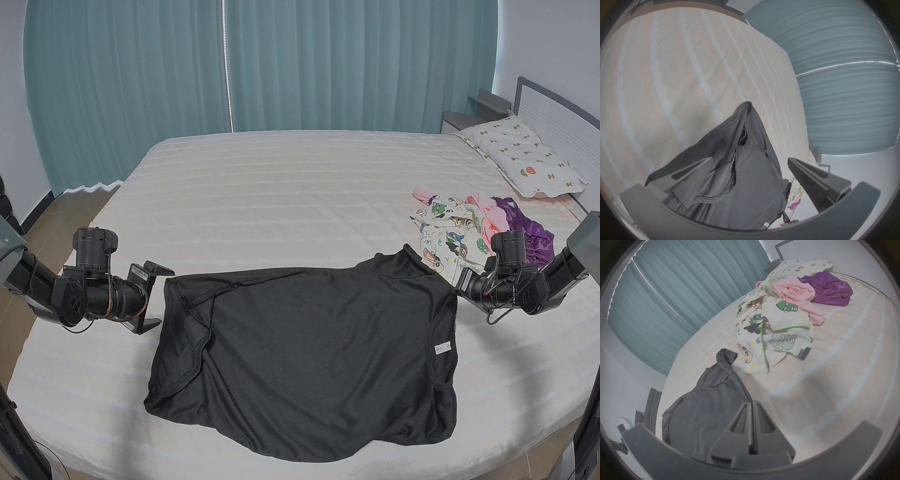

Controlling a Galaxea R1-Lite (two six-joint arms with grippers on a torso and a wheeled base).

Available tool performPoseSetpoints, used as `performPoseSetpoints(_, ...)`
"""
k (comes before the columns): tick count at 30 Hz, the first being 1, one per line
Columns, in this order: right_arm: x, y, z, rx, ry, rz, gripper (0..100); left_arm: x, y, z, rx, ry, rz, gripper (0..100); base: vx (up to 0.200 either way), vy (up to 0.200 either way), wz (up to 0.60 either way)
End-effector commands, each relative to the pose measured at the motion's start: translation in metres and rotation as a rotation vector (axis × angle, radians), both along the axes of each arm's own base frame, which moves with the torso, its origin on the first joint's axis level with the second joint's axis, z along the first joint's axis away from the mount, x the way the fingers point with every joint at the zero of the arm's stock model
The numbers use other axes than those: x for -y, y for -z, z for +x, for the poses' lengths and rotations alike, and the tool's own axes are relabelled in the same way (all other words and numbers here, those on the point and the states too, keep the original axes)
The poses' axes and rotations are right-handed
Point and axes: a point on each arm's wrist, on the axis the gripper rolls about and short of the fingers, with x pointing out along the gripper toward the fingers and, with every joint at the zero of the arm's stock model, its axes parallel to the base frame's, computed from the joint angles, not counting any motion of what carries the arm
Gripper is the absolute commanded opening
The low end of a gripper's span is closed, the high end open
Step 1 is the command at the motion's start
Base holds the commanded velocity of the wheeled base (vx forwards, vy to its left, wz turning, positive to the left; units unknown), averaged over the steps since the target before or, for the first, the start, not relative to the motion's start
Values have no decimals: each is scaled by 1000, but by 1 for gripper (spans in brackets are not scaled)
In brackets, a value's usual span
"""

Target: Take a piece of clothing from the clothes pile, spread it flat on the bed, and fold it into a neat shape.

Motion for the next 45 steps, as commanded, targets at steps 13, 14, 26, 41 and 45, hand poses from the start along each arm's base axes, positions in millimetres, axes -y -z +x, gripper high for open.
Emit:
performPoseSetpoints(13, 29, 5, 5, 42, 84, 52, 100, 2, 0, -7, -12, 37, -41, 100, 0, 0, 0)
performPoseSetpoints(14, 29, 0, 3, 51, 87, 65, 100, 2, -1, -8, -9, 42, -42, 100, 0, 0, 0)
performPoseSetpoints(26, -2, -15, -82, -58, -24, 170, 100, 2, 0, -39, -41, 88, -65, 100, 0, 0, 0)
performPoseSetpoints(41, -9, -5, -139, -174, 28, 268, 100, 13, 13, -48, 23, 108, -27, 100, -120, 0, 0)
performPoseSetpoints(45, -10, -6, -140, -178, 49, 294, 100, 26, 6, -27, 84, 97, 25, 100, 0, 0, 0)
